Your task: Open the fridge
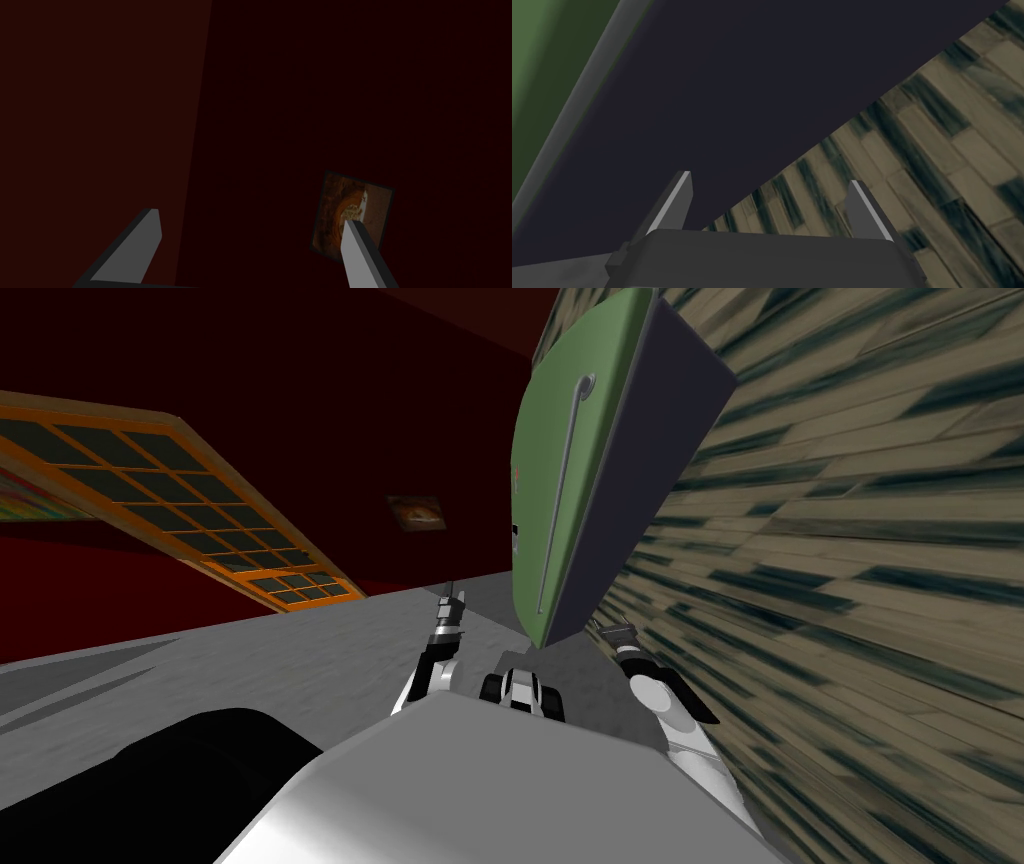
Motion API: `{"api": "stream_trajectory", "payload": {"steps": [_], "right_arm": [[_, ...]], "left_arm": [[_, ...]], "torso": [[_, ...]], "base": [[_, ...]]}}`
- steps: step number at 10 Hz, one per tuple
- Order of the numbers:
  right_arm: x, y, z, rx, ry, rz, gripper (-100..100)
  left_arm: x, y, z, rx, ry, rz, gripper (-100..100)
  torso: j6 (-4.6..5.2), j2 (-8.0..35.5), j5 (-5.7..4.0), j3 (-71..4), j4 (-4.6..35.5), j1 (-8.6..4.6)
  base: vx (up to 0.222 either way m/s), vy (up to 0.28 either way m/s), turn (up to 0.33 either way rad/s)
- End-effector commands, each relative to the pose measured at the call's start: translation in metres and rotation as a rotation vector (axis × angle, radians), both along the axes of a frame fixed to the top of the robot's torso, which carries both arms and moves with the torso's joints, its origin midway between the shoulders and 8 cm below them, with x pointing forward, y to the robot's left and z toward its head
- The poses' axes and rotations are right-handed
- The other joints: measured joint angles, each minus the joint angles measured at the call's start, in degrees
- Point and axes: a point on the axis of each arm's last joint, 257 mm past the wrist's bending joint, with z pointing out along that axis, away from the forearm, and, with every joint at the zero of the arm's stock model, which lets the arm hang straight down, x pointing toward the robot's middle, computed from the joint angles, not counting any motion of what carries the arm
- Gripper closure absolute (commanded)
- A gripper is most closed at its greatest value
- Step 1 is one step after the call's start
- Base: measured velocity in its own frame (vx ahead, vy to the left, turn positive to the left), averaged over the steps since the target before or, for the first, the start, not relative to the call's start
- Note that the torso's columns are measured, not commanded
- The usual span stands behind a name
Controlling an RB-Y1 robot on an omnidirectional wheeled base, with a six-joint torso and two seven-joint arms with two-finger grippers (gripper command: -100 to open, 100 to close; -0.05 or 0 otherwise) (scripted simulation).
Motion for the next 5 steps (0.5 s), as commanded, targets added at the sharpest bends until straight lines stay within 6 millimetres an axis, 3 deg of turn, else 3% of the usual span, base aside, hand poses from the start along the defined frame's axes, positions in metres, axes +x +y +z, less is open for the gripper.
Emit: {"api": "stream_trajectory", "payload": {"steps": [1,5], "right_arm": [[0.003,0.0,-0.013,0.114,0.027,0.014,-100],[0.009,0.003,-0.032,0.294,0.075,0.038,-100]], "left_arm": [[0.0,0.0,0.0,0.0,0.0,0.0,0],[0.0,0.0,0.0,0.0,0.0,0.0,0]], "torso": [[-0.02,0.0,0.0,0.0,0.0,0.03],[0.0,0.0,0.0,0.0,0.0,0.02]], "base": [[0.004,0.007,0.041],[0.006,0.007,0.043]]}}
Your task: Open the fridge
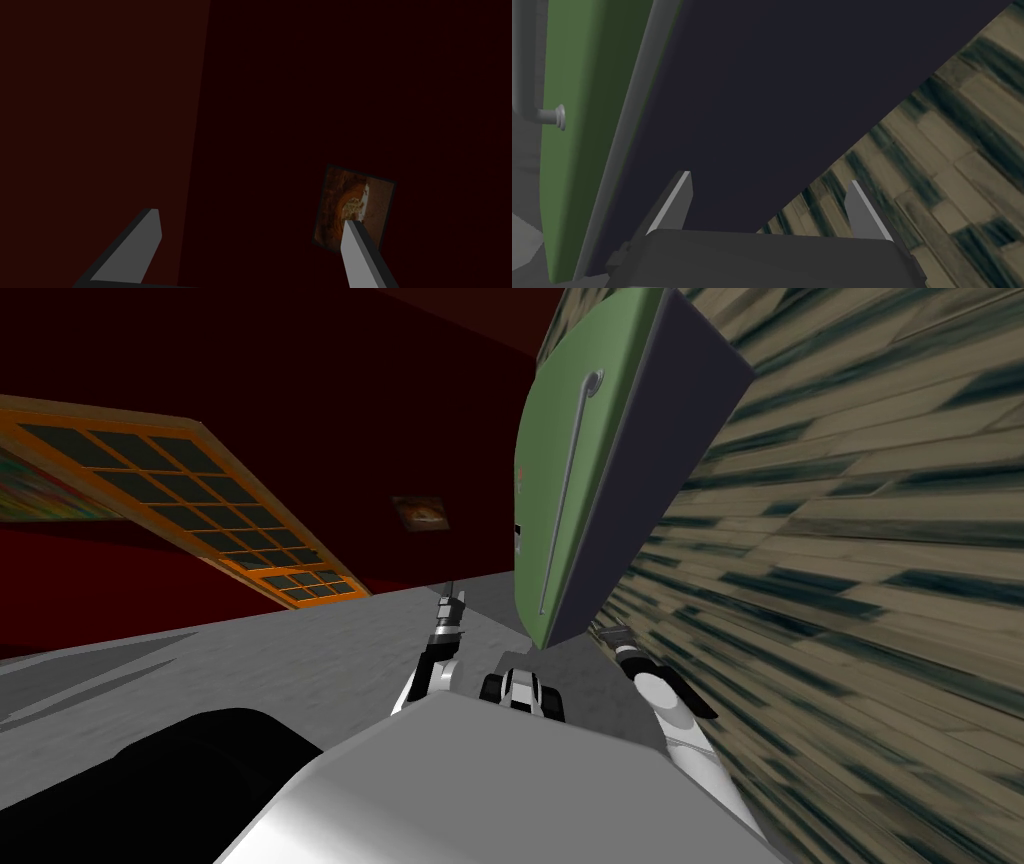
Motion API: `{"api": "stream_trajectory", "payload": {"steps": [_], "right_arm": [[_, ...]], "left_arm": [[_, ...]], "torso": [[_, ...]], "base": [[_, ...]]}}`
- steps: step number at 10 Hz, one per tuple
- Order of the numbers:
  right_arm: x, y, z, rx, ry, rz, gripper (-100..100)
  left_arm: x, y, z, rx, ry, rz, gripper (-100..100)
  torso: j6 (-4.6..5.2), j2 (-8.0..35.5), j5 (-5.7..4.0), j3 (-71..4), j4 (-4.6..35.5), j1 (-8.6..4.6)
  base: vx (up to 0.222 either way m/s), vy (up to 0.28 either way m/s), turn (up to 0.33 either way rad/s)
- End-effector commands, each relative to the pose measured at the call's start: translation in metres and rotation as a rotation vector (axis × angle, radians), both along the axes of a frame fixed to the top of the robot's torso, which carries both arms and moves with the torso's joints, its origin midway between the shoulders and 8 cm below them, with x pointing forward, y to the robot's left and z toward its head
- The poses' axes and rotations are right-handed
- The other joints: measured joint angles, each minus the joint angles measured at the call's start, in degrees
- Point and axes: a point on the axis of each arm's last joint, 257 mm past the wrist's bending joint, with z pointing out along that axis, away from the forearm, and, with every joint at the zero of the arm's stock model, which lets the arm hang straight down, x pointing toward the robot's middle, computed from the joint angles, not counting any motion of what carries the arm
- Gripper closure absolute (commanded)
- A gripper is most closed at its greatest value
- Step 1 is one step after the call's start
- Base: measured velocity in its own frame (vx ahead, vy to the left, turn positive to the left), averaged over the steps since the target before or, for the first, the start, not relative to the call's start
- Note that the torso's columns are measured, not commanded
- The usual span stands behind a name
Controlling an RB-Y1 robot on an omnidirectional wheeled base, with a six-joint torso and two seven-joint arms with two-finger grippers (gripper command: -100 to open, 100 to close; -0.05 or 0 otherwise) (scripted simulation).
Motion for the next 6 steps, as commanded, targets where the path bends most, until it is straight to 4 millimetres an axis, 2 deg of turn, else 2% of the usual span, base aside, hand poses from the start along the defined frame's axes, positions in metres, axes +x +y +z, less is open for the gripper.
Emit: {"api": "stream_trajectory", "payload": {"steps": [1,2,6], "right_arm": [[0.004,0.002,-0.009,0.112,0.018,0.013,-100],[0.007,0.003,-0.017,0.185,0.039,0.02,-100],[0.014,0.01,-0.024,0.392,0.059,0.044,-100]], "left_arm": [[0.0,0.0,0.0,0.0,0.0,0.0,0],[0.0,0.0,0.0,0.0,0.0,0.0,0],[0.0,0.0,0.0,0.0,0.0,0.0,0]], "torso": [[-0.02,0.0,0.0,0.0,0.0,0.01],[-0.01,0.0,0.01,0.0,0.0,0.02],[0.0,0.0,0.0,0.0,0.0,0.01]], "base": [[0.008,0.007,0.048],[0.013,0.011,0.074],[0.017,0.007,0.056]]}}
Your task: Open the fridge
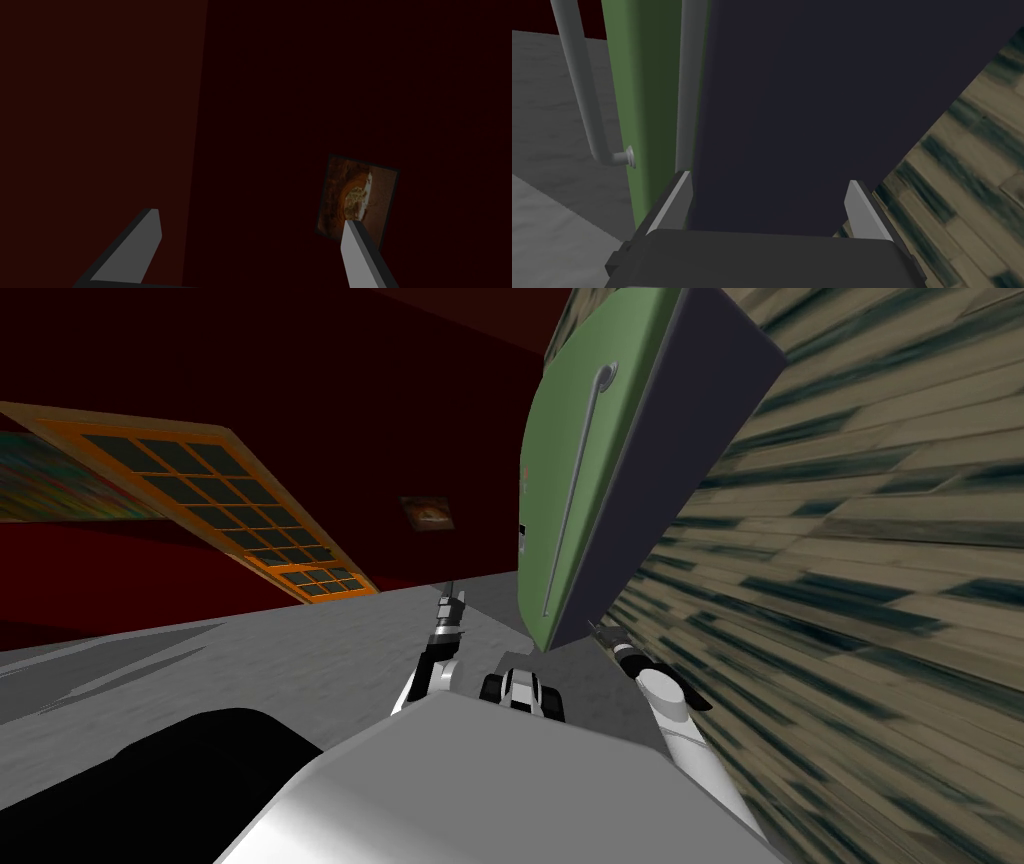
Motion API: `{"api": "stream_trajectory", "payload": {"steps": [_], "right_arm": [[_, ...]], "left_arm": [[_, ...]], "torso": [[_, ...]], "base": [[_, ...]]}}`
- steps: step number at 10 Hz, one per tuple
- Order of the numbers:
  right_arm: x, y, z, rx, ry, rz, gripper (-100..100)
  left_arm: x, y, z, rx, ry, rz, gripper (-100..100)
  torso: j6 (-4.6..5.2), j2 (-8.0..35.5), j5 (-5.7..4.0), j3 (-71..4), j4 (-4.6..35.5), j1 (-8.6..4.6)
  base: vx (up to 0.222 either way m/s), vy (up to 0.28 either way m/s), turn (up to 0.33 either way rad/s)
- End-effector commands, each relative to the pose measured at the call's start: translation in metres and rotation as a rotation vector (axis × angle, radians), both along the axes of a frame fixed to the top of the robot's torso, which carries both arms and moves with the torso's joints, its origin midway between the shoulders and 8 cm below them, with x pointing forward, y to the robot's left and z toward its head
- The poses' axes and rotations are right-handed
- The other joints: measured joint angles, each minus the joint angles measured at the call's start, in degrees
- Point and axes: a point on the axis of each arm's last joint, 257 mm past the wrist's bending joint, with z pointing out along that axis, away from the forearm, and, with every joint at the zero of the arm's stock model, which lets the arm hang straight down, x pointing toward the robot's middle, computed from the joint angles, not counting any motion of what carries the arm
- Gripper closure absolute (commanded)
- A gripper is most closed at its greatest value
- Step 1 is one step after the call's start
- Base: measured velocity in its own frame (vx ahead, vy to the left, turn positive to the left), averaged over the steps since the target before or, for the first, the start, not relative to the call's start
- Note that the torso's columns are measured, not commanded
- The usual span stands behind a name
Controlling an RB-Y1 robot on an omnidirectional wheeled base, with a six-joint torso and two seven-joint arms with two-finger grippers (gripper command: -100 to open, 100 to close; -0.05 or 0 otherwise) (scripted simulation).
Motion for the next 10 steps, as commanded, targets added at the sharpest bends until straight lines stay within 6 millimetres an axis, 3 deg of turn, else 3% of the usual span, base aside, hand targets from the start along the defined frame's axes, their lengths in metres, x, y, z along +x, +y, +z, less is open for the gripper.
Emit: {"api": "stream_trajectory", "payload": {"steps": [1,10], "right_arm": [[0.004,0.005,-0.003,0.125,0.009,0.015,-100],[0.021,0.023,0.004,0.59,0.006,0.068,-100]], "left_arm": [[0.0,0.0,0.0,0.0,0.0,0.0,0],[0.0,0.0,0.0,0.0,0.0,0.0,0]], "torso": [[-0.01,0.0,0.0,0.0,0.0,0.01],[0.0,0.0,0.0,0.0,0.0,0.0]], "base": [[0.017,0.006,0.046],[0.024,0.004,0.064]]}}
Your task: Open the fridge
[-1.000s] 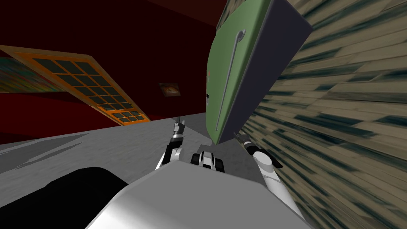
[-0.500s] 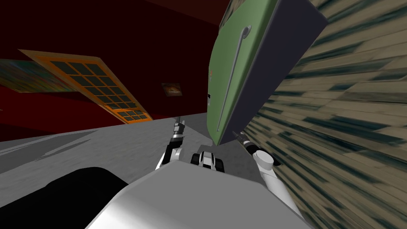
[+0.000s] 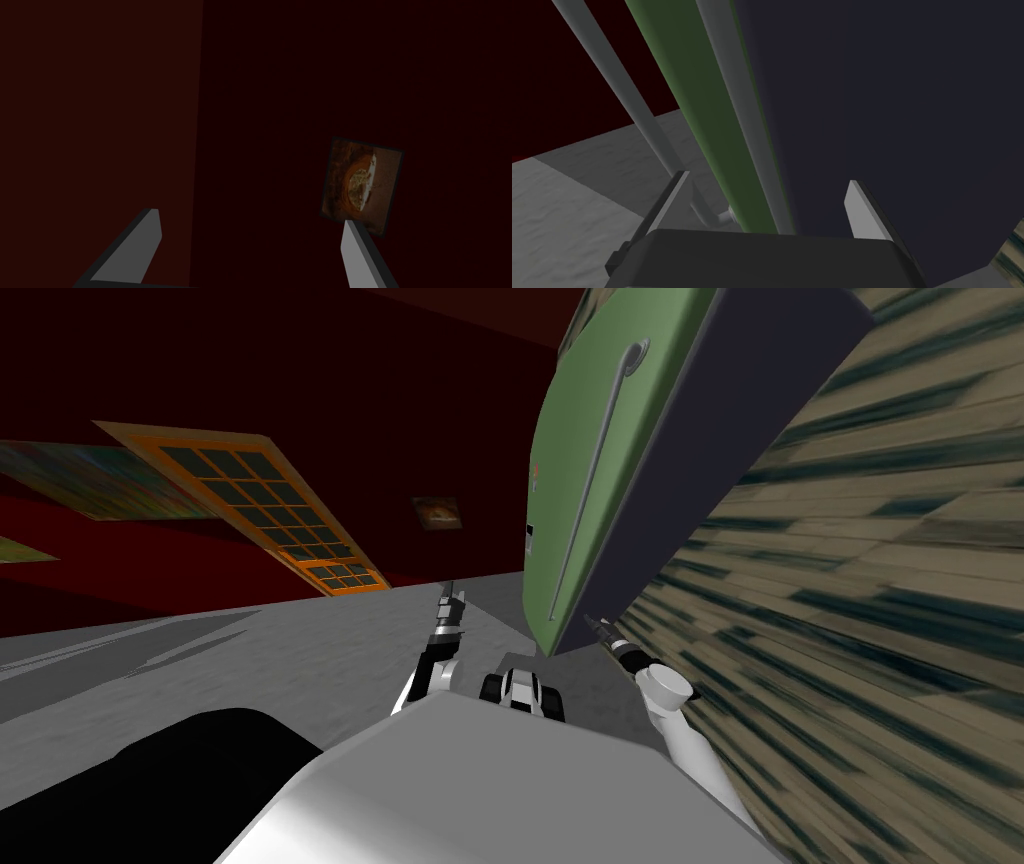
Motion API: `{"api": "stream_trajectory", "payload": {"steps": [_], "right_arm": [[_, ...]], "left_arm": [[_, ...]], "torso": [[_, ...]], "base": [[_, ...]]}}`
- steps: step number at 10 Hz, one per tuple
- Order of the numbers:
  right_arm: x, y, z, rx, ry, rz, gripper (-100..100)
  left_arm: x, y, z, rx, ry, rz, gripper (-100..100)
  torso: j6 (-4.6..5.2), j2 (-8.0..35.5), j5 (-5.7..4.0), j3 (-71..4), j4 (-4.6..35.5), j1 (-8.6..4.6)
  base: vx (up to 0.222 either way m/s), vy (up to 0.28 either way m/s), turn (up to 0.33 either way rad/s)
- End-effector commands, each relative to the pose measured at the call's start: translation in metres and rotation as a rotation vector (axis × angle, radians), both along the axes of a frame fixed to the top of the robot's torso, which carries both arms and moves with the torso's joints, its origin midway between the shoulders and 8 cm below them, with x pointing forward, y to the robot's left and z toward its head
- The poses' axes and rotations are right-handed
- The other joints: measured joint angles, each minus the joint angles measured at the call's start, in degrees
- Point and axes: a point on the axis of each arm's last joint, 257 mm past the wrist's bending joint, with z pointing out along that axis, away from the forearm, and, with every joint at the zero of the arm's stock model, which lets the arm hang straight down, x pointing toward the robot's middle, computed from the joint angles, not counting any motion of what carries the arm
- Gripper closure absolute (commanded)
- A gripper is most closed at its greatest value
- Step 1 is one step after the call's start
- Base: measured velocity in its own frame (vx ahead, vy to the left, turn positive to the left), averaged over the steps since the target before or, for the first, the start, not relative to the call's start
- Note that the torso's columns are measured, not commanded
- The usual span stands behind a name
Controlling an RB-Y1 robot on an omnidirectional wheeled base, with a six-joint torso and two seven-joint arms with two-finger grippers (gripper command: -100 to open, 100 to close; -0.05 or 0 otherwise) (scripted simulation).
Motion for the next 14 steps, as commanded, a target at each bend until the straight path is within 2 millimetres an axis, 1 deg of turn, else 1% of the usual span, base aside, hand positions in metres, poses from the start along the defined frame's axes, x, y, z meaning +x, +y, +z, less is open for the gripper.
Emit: {"api": "stream_trajectory", "payload": {"steps": [1,2,3,5,6,8,9,12,14], "right_arm": [[0.004,0.005,0.005,0.111,-0.008,0.011,-100],[0.007,0.009,0.009,0.193,-0.014,0.021,-100],[0.007,0.009,0.01,0.2,-0.017,0.021,-100],[0.013,0.017,0.018,0.353,-0.03,0.04,-100],[0.014,0.017,0.021,0.37,-0.039,0.04,-100],[0.019,0.027,0.031,0.523,-0.061,0.06,-100],[0.019,0.026,0.032,0.529,-0.064,0.06,-100],[0.024,0.045,0.046,0.743,-0.101,0.088,-100],[0.026,0.061,0.05,0.864,-0.12,0.102,-100]], "left_arm": [[0.0,0.0,0.0,0.0,0.0,0.0,0],[0.0,0.0,0.0,0.0,0.0,0.0,0],[0.0,0.0,0.0,0.0,0.0,0.0,0],[0.0,0.0,0.0,0.0,0.0,0.0,0],[0.0,0.0,0.0,0.0,0.0,0.0,0],[0.0,0.0,0.0,0.0,0.0,0.0,0],[0.0,0.0,0.0,0.0,0.0,0.0,0],[0.0,0.0,0.0,0.0,0.0,0.0,0],[0.0,0.0,0.0,0.0,0.0,0.0,0]], "torso": [[-0.03,0.0,0.0,0.0,0.0,0.02],[0.01,0.0,0.0,0.0,0.0,0.01],[-0.02,0.0,0.0,0.0,0.0,0.0],[-0.02,0.0,0.0,0.0,0.0,0.01],[-0.02,-0.1,0.0,0.0,0.0,0.01],[-0.02,0.0,0.0,0.0,0.0,0.01],[-0.01,0.0,0.0,0.0,0.0,0.02],[-0.08,0.0,-0.01,0.0,0.0,0.0],[-0.58,-0.5,0.07,-0.2,0.1,0.22]], "base": [[0.024,0.003,0.037],[0.029,0.0,0.065],[0.025,0.0,0.043],[0.036,-0.001,0.092],[0.034,-0.001,0.045],[0.035,0.0,0.075],[0.032,0.001,0.039],[0.031,-0.005,0.058],[0.009,-0.014,0.023]]}}
